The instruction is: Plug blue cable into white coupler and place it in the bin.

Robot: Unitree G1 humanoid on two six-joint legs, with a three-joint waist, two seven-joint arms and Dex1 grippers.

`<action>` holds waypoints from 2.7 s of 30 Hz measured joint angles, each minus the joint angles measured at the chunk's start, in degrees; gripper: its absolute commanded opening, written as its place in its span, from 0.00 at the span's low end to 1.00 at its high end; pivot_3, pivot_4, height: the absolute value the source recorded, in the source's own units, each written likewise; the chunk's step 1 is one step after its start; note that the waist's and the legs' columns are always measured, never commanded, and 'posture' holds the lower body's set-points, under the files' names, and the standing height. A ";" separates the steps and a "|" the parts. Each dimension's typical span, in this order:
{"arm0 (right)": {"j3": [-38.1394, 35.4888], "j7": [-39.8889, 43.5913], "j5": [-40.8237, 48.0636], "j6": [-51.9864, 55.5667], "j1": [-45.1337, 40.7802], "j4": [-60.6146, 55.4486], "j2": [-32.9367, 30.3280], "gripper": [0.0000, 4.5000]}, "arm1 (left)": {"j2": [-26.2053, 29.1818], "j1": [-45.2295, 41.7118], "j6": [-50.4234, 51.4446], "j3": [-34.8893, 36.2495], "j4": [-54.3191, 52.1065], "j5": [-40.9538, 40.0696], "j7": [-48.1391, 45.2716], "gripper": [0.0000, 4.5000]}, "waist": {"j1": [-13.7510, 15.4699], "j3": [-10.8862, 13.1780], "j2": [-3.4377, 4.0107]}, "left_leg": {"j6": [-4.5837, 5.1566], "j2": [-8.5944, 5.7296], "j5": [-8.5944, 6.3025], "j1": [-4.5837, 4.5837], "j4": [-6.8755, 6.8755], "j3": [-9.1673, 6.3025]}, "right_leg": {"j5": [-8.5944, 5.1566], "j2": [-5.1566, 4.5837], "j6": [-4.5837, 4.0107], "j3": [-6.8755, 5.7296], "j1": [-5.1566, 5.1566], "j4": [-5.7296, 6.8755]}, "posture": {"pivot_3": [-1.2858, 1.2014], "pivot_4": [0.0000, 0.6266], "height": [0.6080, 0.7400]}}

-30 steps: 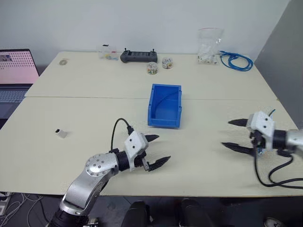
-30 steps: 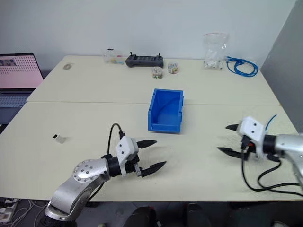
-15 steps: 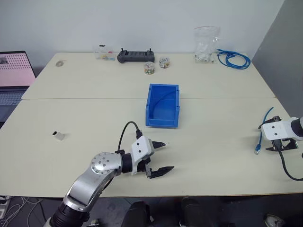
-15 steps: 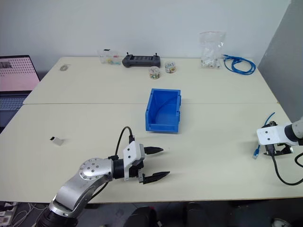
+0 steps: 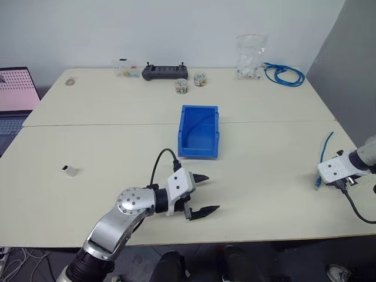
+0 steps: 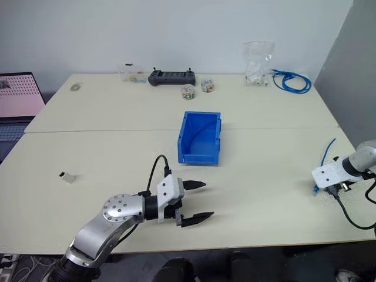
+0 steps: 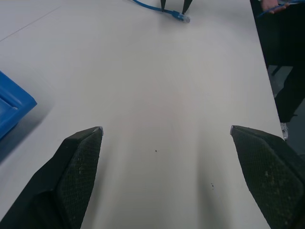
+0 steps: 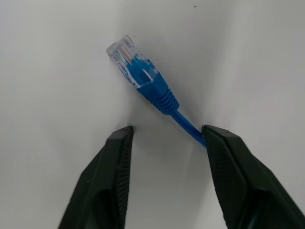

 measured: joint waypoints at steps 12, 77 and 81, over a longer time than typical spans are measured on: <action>-2.78 11.51 11.35 2.63 2.29 -7.56 5.39 0.01 | 2.45 -0.17 -0.15 0.03 0.01 1.19 -0.43 1.00 | -1.03 -0.06 -0.19 | 0.00 0.10 0.00 0.09 -0.02 0.00 | 0.00 0.10 -0.01 0.08 0.01 0.12 | 0.52 0.24 1.00; -12.62 -7.14 47.57 88.81 29.90 -83.77 25.82 0.78 | 11.49 -4.14 -29.19 9.36 29.84 6.67 -16.87 0.83 | 1.30 -0.07 -0.13 | 0.01 -0.05 0.01 -1.35 0.09 -0.45 | 0.04 -0.03 0.00 -0.48 -1.32 0.27 | 0.52 0.24 1.00; -13.81 -9.06 49.74 89.96 29.99 -84.68 25.77 0.78 | 11.47 -5.79 -28.61 7.79 30.43 6.92 -18.58 0.62 | 1.37 -0.07 -0.14 | 0.01 -0.05 0.01 -1.35 0.09 -0.47 | 0.04 -0.03 0.01 -0.48 -1.30 0.27 | 0.52 0.24 1.00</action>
